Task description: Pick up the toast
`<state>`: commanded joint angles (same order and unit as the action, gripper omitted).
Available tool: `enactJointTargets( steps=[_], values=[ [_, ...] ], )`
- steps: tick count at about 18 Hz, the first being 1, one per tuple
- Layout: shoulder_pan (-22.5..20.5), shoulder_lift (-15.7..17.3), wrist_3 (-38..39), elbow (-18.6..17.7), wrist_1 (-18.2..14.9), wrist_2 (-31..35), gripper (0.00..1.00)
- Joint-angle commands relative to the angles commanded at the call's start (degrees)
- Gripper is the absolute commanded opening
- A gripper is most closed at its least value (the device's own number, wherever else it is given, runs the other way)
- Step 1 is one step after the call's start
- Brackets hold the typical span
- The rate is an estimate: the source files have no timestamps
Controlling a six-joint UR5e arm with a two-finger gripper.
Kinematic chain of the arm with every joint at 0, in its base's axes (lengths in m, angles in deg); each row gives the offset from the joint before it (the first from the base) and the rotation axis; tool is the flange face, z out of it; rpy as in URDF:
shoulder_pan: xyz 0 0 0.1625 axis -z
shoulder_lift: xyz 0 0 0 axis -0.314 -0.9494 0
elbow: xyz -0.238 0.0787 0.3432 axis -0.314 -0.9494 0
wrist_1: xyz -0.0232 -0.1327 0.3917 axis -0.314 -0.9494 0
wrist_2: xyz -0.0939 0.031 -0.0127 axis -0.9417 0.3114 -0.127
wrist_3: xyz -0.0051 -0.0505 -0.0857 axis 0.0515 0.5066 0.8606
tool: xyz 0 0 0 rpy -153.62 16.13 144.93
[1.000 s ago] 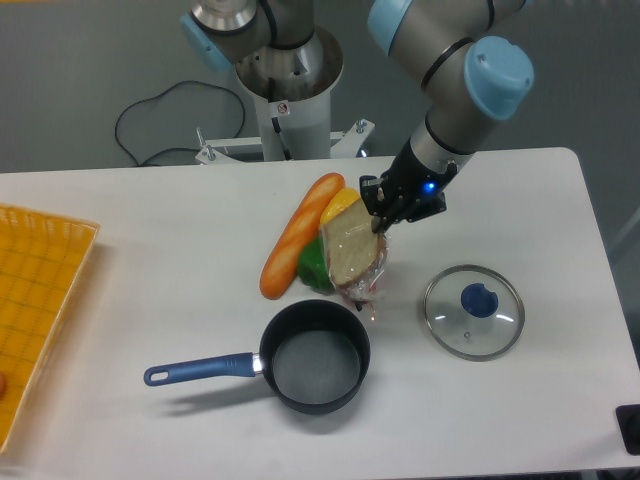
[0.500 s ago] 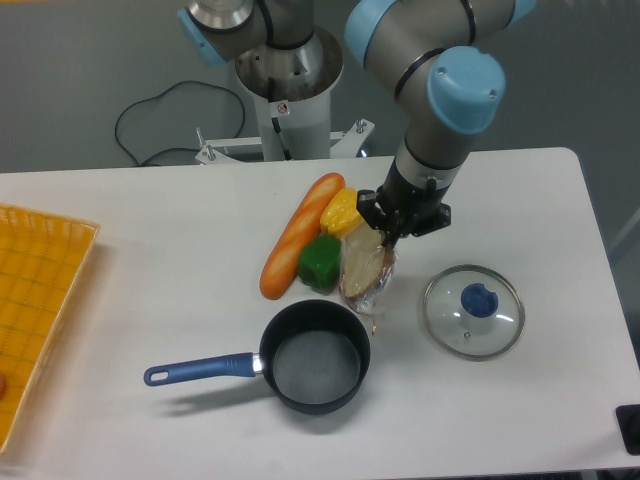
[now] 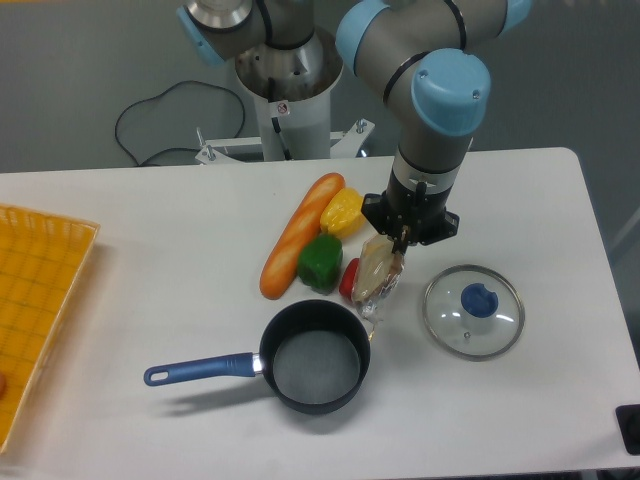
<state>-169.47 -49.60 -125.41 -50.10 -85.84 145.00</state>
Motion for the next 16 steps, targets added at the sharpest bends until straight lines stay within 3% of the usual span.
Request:
enactJointTargets(
  steps=[16],
  values=[
    [0.00, -0.09, -2.91, 0.18, 0.09, 3.17, 0.00]
  ],
)
